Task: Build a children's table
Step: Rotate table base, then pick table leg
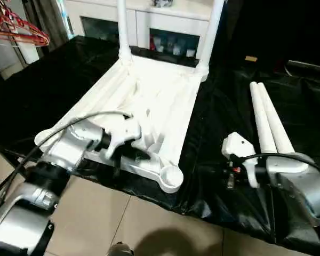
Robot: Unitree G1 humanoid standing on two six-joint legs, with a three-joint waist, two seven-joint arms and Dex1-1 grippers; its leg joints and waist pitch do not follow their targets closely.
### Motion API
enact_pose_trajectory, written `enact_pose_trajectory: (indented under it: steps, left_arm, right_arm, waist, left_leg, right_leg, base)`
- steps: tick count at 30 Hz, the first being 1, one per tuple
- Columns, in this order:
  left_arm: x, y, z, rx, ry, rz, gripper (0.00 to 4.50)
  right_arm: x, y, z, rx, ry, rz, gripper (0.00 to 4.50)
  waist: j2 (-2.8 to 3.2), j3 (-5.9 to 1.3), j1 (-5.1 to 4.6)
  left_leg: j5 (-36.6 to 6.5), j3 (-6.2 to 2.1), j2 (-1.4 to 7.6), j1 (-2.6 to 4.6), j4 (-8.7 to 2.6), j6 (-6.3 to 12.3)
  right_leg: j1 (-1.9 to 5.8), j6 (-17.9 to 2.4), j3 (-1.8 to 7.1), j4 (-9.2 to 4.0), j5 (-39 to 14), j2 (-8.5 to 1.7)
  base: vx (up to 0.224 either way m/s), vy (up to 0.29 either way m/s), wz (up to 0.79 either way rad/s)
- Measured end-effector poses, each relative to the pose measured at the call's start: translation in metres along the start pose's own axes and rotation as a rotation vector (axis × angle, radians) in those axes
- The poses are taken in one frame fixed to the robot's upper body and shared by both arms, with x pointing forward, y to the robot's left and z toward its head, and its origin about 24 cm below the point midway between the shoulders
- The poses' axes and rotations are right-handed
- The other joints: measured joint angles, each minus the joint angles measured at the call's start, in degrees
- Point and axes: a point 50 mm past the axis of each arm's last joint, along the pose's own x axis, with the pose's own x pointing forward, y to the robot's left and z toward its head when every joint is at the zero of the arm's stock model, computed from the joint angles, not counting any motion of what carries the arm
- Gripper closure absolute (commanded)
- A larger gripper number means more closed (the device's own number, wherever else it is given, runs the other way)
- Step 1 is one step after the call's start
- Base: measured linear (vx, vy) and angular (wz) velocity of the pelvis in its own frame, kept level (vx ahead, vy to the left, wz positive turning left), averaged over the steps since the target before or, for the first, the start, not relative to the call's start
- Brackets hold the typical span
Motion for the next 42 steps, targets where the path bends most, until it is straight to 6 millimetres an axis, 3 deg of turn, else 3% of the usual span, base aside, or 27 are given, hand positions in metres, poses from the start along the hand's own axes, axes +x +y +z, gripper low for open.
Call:
enact_pose_trajectory:
  steps: [7,11,19,21,26,30,38,42]
  left_arm:
    - [0.020,0.013,0.004,0.018,0.090,0.107,4.50]
    - [0.038,0.023,0.015,-0.001,0.062,0.210,4.50]
    - [0.051,0.038,0.030,-0.052,-0.004,0.401,4.50]
    - [0.050,0.040,0.031,-0.038,-0.006,0.428,4.50]
    - [0.040,0.039,0.033,-0.012,-0.073,0.412,4.50]
    - [0.018,0.026,0.034,-0.048,-0.243,0.403,4.09]
    - [-0.015,0.031,0.043,-0.139,-0.453,0.723,3.41]
    - [-0.014,0.025,0.042,-0.166,-0.480,0.811,3.21]
  right_arm:
    - [-0.002,0.001,-0.002,0.001,0.022,0.001,4.40]
    - [-0.003,0.003,0.001,-0.018,0.018,-0.002,4.40]
    - [-0.005,0.002,-0.004,-0.004,0.027,-0.059,4.40]
    - [-0.007,0.000,-0.004,-0.004,0.021,-0.089,4.40]
    - [-0.018,-0.006,-0.002,0.019,-0.030,-0.197,4.40]
    - [-0.021,-0.008,0.009,0.104,-0.181,-0.294,4.06]
    - [-0.016,-0.050,0.012,0.295,-0.233,-0.708,3.28]
    - [-0.024,-0.071,0.014,0.365,-0.245,-0.891,3.02]
  waist:
    - [0.26,-0.04,-0.01]
    - [0.63,-0.18,0.08]
    - [1.19,-0.32,-0.06]
    - [1.54,-0.38,-0.07]
    - [1.63,-0.41,-0.08]
    - [1.59,-0.40,-0.57]
    - [1.27,-0.37,-1.96]
    - [1.17,-0.36,-2.72]
  left_leg:
    - [0.00,-0.01,-0.03,-0.02,0.05,0.00]
    - [0.00,-0.02,-0.10,-0.14,0.09,0.00]
    - [0.00,-0.08,-0.13,-0.31,0.12,0.00]
    - [0.00,-0.07,-0.15,-0.34,0.13,0.00]
    - [0.01,-0.09,-0.13,-0.44,0.11,0.01]
    - [0.00,-0.05,-0.04,-0.44,0.10,0.01]
    - [0.03,0.09,-0.08,-0.46,0.19,0.01]
    - [0.05,0.09,-0.08,-0.59,0.16,0.02]
  right_leg:
    - [0.01,-0.03,0.00,-0.01,0.04,0.01]
    - [0.04,-0.08,-0.02,-0.01,0.08,0.00]
    - [0.02,-0.05,-0.06,-0.03,0.10,0.07]
    - [0.02,-0.05,-0.05,-0.05,0.10,0.06]
    - [-0.06,-0.02,-0.07,-0.08,0.08,0.07]
    - [-0.12,-0.02,-0.06,-0.06,0.02,0.07]
    - [-0.16,0.26,-0.05,0.00,-0.01,0.01]
    - [-0.21,0.37,-0.06,-0.01,-0.07,0.01]
  base:
    - [0.000,0.000,0.00]
    - [0.000,0.000,0.00]
    - [0.000,0.000,0.00]
    - [0.000,0.000,0.00]
    - [0.000,0.000,0.00]
    - [0.000,0.000,0.00]
    - [0.000,0.000,0.00]
    - [0.000,0.000,0.00]
